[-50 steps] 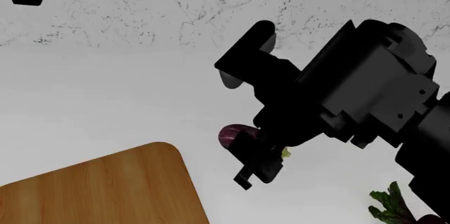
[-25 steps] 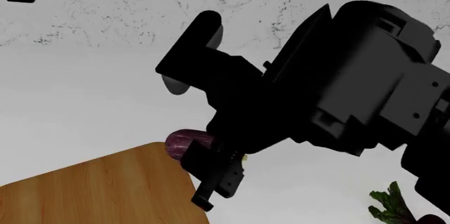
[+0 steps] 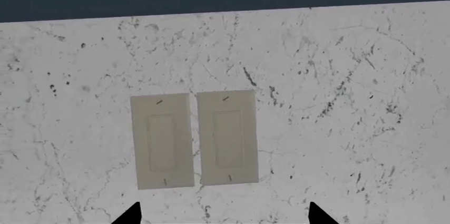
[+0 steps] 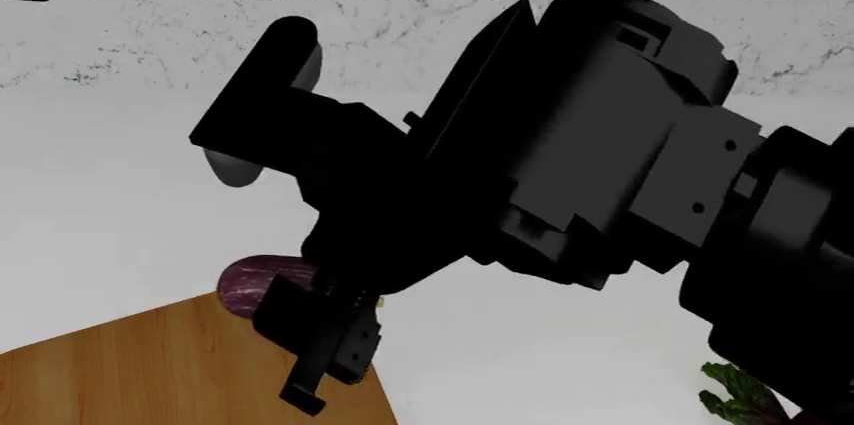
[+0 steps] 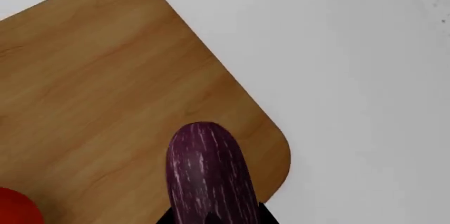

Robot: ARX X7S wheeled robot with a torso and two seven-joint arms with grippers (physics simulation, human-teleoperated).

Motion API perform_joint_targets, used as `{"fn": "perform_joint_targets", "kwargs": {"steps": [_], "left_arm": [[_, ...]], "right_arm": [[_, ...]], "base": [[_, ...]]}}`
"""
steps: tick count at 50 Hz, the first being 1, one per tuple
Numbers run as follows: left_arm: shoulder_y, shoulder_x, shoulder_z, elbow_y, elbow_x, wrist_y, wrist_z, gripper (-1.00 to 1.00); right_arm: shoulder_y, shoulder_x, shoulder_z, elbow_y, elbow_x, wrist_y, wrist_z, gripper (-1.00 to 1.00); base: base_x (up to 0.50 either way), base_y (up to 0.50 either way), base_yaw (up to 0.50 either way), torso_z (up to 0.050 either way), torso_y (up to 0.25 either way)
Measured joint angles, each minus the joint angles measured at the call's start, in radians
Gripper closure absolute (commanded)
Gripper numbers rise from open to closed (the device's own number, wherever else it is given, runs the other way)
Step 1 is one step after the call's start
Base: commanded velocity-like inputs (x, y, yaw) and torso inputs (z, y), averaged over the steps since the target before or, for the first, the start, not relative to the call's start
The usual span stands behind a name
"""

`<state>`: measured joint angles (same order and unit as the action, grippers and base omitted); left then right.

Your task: Clear the non-vegetable object off the cutting board and place the vegetables onto it.

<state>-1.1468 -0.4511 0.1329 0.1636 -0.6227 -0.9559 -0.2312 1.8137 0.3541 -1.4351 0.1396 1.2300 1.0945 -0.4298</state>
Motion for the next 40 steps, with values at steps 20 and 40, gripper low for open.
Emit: {"fn": "perform_joint_targets", "kwargs": {"steps": [20, 40], "left_arm": [[0.005, -0.008, -0.004, -0.001, -0.003, 0.005, -0.003, -1.0], [0.015, -0.015, -0.008, 0.0, -0.006, 0.009, -0.007, -1.0]], "right_arm": [[-0.054, -0.062, 0.017, 0.031, 0.003, -0.059, -0.012, 1.0], [-0.112, -0.093, 0.03, 0.043, 0.014, -0.095, 0.012, 1.0]], "base": [[0.0, 0.0, 0.0, 0.0, 0.0], [0.0, 0.0, 0.0, 0.0, 0.0]]}}
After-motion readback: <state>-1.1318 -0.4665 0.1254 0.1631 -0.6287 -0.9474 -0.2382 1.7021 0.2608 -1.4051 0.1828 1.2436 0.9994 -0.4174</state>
